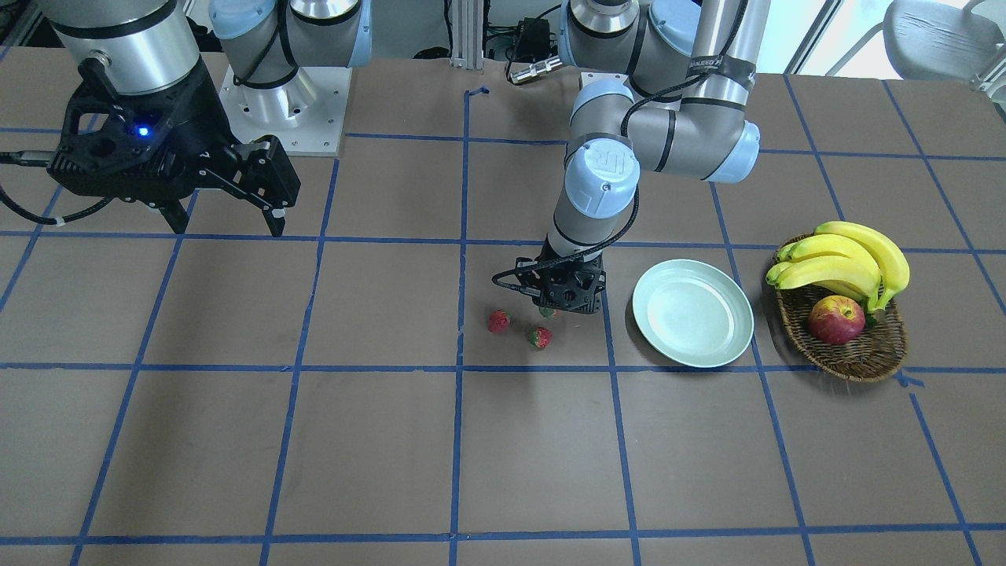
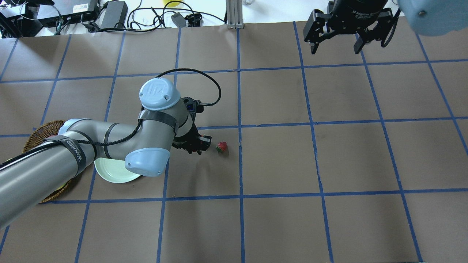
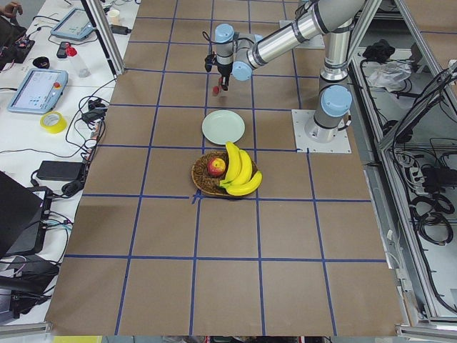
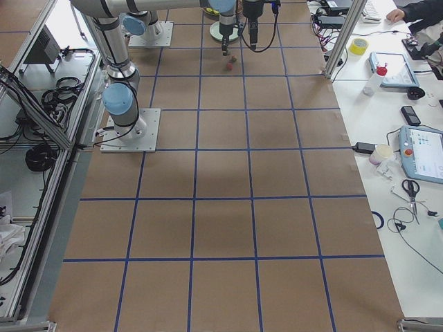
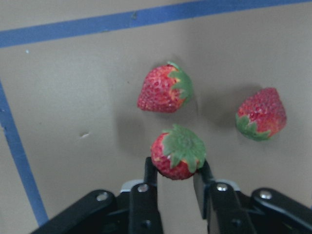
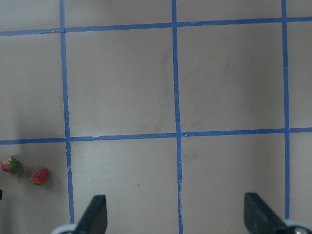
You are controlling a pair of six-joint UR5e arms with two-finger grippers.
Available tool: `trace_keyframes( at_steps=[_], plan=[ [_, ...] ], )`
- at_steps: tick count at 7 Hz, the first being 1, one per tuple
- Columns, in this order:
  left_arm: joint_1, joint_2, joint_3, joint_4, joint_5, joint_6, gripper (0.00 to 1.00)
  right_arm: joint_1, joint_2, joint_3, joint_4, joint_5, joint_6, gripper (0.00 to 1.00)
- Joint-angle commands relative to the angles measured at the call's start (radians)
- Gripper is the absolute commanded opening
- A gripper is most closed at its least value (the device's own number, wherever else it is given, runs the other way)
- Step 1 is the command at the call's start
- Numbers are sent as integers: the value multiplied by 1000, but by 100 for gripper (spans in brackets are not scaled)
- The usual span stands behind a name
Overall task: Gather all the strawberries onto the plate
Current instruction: 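Carry the strawberry onto the green plate and open the left gripper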
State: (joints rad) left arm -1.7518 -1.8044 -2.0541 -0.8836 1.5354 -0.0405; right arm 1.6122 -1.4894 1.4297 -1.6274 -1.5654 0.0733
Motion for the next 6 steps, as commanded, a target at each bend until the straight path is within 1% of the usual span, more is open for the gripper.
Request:
trace_keyframes(
  at_steps=[1,2,3,4,5,6],
  plan=[
    [41,74,64,-201,41,99,0,0,0,0,1,-2,-1,100],
    [126,107,109,-363,63,202,0,0,0,0,3,-2,-1,100],
    [250,120,127,-487,96,347,0,0,-2,0,3,-2,-1,100],
    [381,122,124,-535,97,451,0,0,-2,0,3,-2,0,100],
    [481,108,121,-546,95,468,0,1,-2,0,4,-1,0,100],
    [524,90,121,-531,126,467,0,1,-2,0,4,-1,0,100]
  ],
)
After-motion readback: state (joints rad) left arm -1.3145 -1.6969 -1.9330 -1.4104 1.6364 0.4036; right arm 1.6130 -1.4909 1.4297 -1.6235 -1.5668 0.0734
